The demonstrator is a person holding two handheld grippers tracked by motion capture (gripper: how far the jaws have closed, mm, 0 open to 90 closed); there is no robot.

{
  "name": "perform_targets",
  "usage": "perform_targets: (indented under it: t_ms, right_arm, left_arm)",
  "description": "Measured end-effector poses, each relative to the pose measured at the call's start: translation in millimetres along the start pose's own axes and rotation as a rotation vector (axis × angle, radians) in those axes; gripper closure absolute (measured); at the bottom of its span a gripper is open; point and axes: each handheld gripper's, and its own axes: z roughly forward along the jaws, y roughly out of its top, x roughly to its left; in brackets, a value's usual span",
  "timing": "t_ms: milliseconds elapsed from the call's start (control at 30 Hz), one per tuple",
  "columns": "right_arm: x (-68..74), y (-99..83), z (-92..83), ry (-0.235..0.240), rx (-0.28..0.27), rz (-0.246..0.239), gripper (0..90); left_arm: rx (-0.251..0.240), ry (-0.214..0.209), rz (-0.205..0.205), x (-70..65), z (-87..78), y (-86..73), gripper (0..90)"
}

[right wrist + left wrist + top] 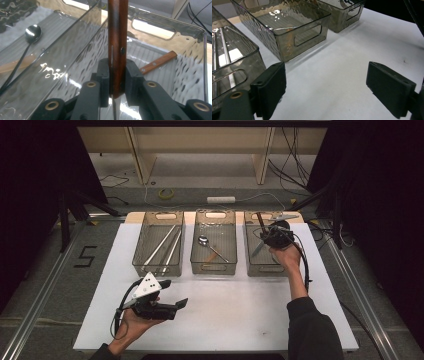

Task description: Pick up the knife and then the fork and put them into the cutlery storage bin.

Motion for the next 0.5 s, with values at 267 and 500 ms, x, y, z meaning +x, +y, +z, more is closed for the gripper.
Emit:
perform_targets:
  t_ms: [267, 500]
  right_arm:
    - [-2.0, -1.4, 2.1, -0.020, 0.029, 0.004, 76.9]
    - [-1.5, -3.5, 5.9, -0.017, 0.065, 0.008, 76.4]
  left_arm:
    - [-0.002, 0.001, -0.004, -0.1, 0.3, -0.1, 16.0]
    - [-0.005, 0.004, -0.005, 0.0, -0.1, -0.1, 16.0]
